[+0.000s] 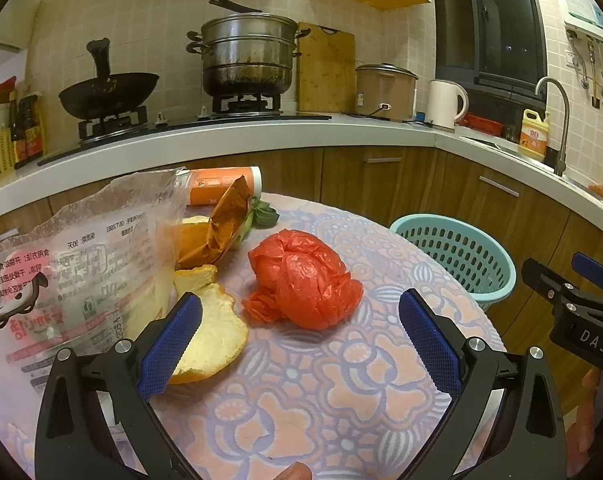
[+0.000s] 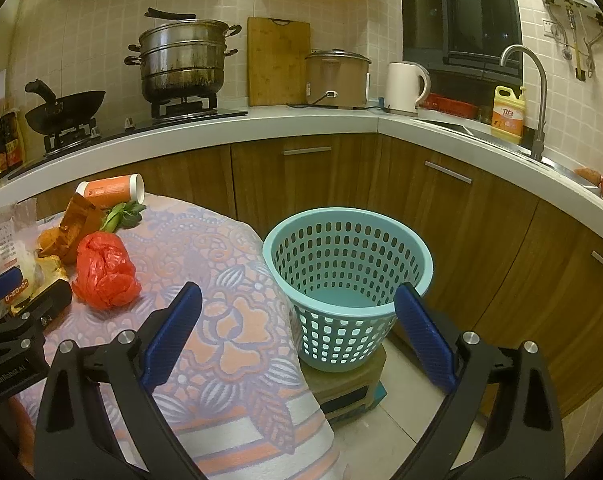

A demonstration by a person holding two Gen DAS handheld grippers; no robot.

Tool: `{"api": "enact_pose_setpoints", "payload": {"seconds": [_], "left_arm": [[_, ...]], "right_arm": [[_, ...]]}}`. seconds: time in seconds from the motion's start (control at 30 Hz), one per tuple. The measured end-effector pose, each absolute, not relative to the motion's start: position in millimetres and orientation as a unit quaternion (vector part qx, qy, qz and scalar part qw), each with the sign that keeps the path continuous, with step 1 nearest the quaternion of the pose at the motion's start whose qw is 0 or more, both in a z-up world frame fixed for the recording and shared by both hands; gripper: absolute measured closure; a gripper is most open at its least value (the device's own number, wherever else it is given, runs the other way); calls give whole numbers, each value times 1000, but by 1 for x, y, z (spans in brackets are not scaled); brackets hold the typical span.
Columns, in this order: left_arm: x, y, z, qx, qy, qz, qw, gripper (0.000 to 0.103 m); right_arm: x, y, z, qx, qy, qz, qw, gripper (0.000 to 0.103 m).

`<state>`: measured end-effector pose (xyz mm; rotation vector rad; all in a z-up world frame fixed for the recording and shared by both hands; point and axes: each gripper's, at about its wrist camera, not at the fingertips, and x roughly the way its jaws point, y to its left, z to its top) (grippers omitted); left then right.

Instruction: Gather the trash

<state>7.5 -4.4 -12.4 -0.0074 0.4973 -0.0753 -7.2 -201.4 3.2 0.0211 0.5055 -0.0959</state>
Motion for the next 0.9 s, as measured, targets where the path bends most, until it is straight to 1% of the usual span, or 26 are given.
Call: {"api": "enact_pose_setpoints", "payload": {"seconds": [0.23, 0.4, 0.8, 0.9], "left_arm": [[7, -5, -13, 2, 244, -40, 969, 7], [5, -4, -13, -5, 246, -42, 968, 7], [5, -4, -12, -2, 243, -37, 969, 7], [5, -4, -12, -2, 242, -37, 970, 7]], "right_arm": [[-8, -201, 3, 8, 248, -48, 967, 11], [-7, -200, 2, 3, 250, -50, 967, 15], [-7, -196, 1, -4, 249, -47, 967, 16], [-7, -196, 1, -6, 250, -47, 967, 18]]}}
